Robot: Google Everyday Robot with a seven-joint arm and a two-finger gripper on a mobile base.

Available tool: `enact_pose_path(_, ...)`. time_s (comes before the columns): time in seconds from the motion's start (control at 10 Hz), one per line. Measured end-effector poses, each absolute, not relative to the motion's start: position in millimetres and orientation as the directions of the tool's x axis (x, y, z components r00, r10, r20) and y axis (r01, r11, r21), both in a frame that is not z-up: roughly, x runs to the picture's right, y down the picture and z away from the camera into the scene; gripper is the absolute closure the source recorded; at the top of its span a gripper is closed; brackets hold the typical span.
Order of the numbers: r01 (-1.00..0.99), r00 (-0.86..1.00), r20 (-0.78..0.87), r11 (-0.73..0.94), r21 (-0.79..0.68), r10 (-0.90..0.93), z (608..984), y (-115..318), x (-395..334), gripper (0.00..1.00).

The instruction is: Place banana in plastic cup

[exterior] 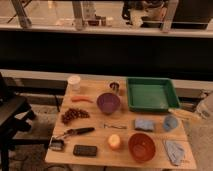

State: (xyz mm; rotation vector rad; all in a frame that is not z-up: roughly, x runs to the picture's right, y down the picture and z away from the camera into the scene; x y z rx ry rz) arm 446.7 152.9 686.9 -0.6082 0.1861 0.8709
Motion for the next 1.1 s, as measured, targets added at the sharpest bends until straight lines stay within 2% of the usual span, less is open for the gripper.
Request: enact_pose_path(1.1, -0.642, 0.725, -0.292, 0.459, -0.615, 0.623, 708.9, 177.1, 402.8, 1.0)
